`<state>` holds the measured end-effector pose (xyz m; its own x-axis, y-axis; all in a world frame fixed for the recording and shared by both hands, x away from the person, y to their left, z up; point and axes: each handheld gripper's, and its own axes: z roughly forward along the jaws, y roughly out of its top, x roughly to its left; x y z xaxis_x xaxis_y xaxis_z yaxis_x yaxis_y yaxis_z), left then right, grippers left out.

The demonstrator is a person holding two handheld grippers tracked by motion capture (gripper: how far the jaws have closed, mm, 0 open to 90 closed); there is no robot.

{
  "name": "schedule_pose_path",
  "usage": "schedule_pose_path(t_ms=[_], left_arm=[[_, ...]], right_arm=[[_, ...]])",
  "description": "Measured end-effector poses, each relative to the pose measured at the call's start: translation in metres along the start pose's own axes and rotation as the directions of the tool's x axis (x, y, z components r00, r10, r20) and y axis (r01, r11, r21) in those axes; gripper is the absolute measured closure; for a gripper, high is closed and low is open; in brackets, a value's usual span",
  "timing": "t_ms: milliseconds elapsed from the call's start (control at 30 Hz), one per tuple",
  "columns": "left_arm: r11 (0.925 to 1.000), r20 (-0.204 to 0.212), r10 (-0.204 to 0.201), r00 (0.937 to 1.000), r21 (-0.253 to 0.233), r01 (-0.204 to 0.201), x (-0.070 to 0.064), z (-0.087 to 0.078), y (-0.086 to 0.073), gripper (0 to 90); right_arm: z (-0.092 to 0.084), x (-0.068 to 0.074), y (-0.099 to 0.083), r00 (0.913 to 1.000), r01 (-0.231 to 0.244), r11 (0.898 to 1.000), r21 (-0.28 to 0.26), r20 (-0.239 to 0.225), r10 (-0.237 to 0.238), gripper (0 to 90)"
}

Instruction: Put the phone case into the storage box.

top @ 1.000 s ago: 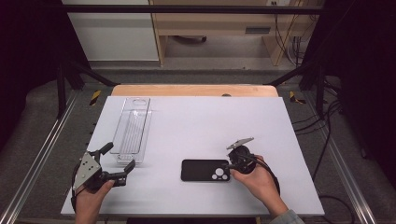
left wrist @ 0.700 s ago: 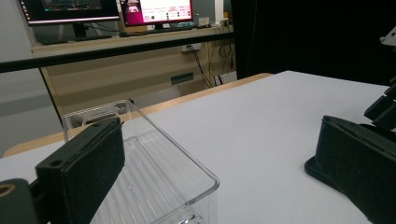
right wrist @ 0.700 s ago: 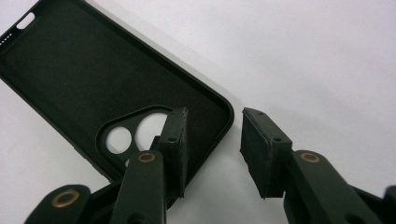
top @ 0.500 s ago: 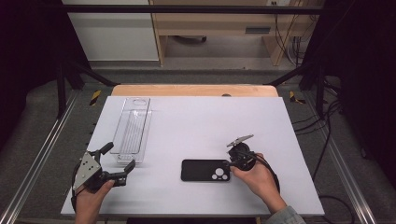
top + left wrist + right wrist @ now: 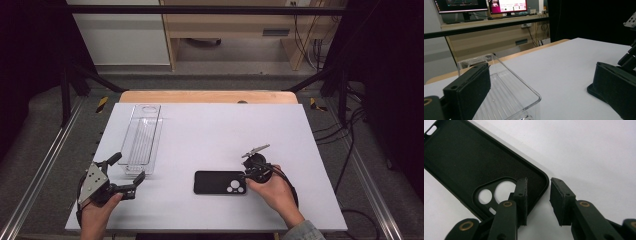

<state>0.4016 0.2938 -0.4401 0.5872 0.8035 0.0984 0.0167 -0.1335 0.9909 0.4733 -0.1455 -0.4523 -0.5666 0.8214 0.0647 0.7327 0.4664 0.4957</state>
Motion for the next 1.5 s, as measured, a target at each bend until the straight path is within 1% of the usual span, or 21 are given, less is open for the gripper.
schedule_pose_path(t_ms=[200,267,567,600,667,1267,1500], left_arm=[[1.0,0.0,0.0,1.0,0.0,0.0,-0.0001,0.0002,-0.0001,1.1],[1.0,0.001,0.0,1.0,0.0,0.0,-0.0002,0.0003,0.0,1.1],[1.0,0.001,0.0,1.0,0.0,0.0,-0.0002,0.0004,-0.0001,1.1],[1.0,0.002,0.001,1.0,0.0,-0.001,-0.0003,0.0005,0.0,1.1],[1.0,0.002,0.001,1.0,0.0,-0.001,-0.0003,0.0005,0.0,1.1],[1.0,0.001,0.002,1.0,-0.001,-0.002,-0.0003,0.0003,0.0001,1.1],[1.0,0.001,0.002,1.0,-0.001,-0.002,-0.0002,0.0001,0.0002,1.1]], right_arm=[[0.0005,-0.0001,0.0001,0.9999,-0.013,1.0,0.004,-0.003,0.013,68.9],[0.0005,0.0,0.0,0.9996,-0.027,1.0,0.006,-0.002,0.027,70.1],[0.0021,0.0006,0.0003,0.999,-0.046,0.999,0.017,0.001,0.046,71.0],[0.0023,0.0006,0.0003,0.9983,-0.058,0.998,0.025,0.002,0.058,71.1],[0.0027,0.0008,0.0002,0.9978,-0.067,0.997,0.025,0.005,0.066,71.1],[0.0043,0.0008,-0.0014,0.9965,-0.083,0.996,0.022,0.012,0.083,69.6],[0.0044,0.0023,-0.0018,0.9957,-0.091,0.996,0.02,0.019,0.09,71.3]])
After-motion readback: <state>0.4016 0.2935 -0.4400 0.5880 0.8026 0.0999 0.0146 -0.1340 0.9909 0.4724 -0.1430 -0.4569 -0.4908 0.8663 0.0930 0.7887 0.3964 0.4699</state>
